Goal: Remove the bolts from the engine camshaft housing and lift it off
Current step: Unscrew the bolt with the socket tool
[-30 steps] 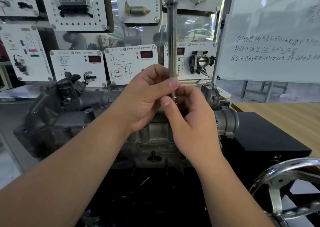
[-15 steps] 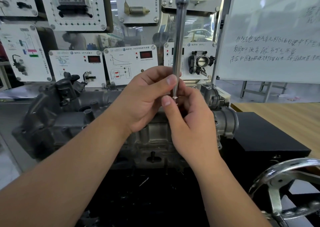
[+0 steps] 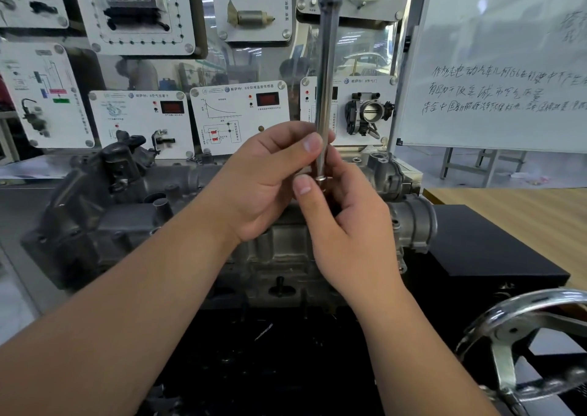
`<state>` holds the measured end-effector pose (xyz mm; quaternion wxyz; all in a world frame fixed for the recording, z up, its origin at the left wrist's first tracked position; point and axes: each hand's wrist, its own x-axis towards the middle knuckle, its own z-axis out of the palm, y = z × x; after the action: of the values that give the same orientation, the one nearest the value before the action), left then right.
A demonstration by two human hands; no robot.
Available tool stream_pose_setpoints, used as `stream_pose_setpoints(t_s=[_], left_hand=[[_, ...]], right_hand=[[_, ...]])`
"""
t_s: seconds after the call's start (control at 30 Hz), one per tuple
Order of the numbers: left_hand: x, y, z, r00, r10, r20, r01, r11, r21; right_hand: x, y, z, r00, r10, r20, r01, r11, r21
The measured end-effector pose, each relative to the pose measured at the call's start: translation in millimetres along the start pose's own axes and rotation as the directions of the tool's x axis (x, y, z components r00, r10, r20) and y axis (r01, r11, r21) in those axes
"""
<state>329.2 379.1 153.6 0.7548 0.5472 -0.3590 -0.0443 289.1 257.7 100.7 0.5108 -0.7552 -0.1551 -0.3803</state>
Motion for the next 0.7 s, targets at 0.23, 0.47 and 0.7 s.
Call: stream_pose_setpoints(t_s=[0.23, 0.47, 0.7], left_hand=[[1.7, -2.0, -0.9, 0.998, 0.057, -0.011, -0.058, 0.998, -0.017], [1.1, -0.8, -3.2, 0.999, 0.000, 0.048, -0.001, 1.000, 0.012], [1.7, -1.7, -1.5, 0.998, 0.061, 0.001, -0.061, 0.998, -0.014]], right_hand=[[0.4, -1.0, -1.8, 0.997, -0.061, -0.035, 0.059, 0.997, -0.051], [1.6, -3.6, -5.3, 0.999, -0.028, 0.045, 0.029, 0.999, -0.029], [1.7, -2.6, -6.1, 0.999, -0.053, -0.004, 0.053, 0.995, 0.087]])
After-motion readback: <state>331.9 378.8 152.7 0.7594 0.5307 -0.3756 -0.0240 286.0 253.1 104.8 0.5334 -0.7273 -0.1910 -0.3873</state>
